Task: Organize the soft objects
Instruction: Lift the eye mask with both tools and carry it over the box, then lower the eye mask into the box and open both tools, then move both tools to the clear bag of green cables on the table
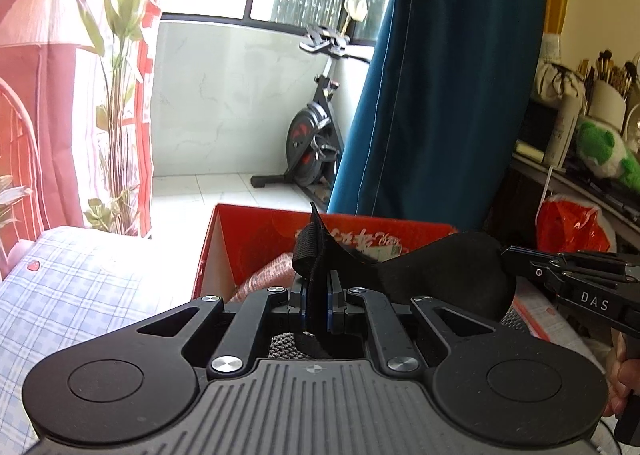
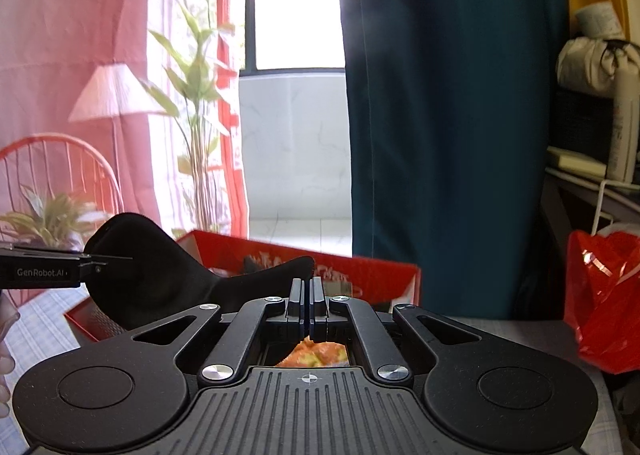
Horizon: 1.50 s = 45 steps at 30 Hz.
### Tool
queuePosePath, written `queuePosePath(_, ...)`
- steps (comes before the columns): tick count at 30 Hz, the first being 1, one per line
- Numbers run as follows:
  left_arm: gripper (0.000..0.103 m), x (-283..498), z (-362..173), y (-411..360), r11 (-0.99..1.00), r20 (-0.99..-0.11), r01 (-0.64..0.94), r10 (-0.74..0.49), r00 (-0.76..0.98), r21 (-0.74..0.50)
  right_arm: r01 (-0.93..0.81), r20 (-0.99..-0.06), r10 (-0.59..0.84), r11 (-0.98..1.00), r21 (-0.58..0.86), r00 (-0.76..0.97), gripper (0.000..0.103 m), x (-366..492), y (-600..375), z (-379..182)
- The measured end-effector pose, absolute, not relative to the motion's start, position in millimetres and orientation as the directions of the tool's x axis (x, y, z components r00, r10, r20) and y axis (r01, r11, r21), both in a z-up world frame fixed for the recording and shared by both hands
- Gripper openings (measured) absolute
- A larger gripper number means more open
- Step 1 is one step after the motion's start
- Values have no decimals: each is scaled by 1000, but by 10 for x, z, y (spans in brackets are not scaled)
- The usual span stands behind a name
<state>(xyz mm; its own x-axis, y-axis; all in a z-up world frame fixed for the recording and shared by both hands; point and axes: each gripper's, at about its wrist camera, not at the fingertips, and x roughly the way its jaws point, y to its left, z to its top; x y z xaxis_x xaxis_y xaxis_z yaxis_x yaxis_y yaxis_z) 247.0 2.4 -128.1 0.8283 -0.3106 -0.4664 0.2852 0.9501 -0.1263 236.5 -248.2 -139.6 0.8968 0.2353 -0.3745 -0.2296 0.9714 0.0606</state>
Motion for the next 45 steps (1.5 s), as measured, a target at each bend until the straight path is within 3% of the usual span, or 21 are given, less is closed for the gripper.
queuePosePath(7, 10, 2629, -1437, -17, 952, -553, 290, -296, 779, -101, -222, -455, 231, 972, 74, 860, 2, 2522, -2403, -1692)
queuePosePath(22, 11, 2708, -1486, -65, 952, -589, 302, -276, 760, -57, -188, -503, 195, 980, 66, 842, 3, 2589, -2437, -1855)
queuePosePath(26, 20, 2662, -1429, -59, 953, -582, 300, -270, 767, -47, -172, -495, 168, 984, 38, 853, 16, 2545, -2415, -1809)
queuePosePath(30, 38, 2592, -1369, -55, 954, -577, 299, -263, 773, -35, -174, -480, 170, 984, 38, 860, 23, 2463, -2410, -1748)
queuePosePath(34, 51, 2493, -1317, -62, 955, -573, 297, -249, 781, -11, -170, -472, 166, 985, 33, 866, 45, 2370, -2411, -1686)
queuePosePath(39, 59, 2342, -1253, -40, 956, -568, 294, -242, 787, 0, -160, -471, 170, 985, 61, 866, 56, 2218, -2438, -1624)
queuePosePath(42, 69, 2230, -1229, -12, 953, -569, 301, -242, 786, 11, -153, -466, 175, 985, 84, 867, 64, 2077, -2449, -1603)
queuePosePath(45, 70, 2083, -1216, 37, 947, -571, 321, -256, 780, 14, -143, -456, 188, 981, 132, 870, 70, 1894, -2449, -1597)
